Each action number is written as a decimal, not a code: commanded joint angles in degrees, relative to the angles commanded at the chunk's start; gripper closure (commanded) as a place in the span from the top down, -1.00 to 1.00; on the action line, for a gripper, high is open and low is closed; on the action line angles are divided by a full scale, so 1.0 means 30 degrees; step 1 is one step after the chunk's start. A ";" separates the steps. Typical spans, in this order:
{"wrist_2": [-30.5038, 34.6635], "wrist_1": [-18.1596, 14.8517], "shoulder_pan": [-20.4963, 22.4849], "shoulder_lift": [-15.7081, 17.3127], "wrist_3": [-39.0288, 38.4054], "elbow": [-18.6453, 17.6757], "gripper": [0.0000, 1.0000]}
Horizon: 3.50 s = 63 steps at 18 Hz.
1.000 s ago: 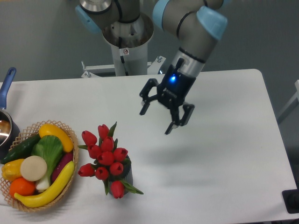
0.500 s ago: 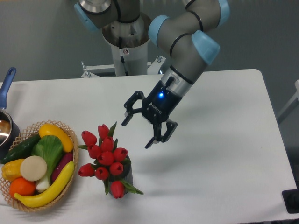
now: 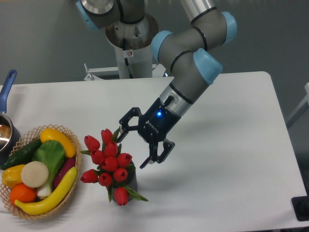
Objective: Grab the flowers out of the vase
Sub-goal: 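Lower the gripper around the tulip stems and close it, then lift the gripped tulips upward out of the vase, then carry the tulip bunch up and away from the vase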
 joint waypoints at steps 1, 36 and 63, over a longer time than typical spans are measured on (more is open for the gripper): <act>0.0030 0.0030 -0.0001 0.0000 0.0087 -0.0116 1.00; -0.0057 0.1260 -0.1056 -0.1172 0.0088 0.0498 -0.44; -0.2752 0.1231 -0.0001 0.1815 -0.7818 0.3631 -0.36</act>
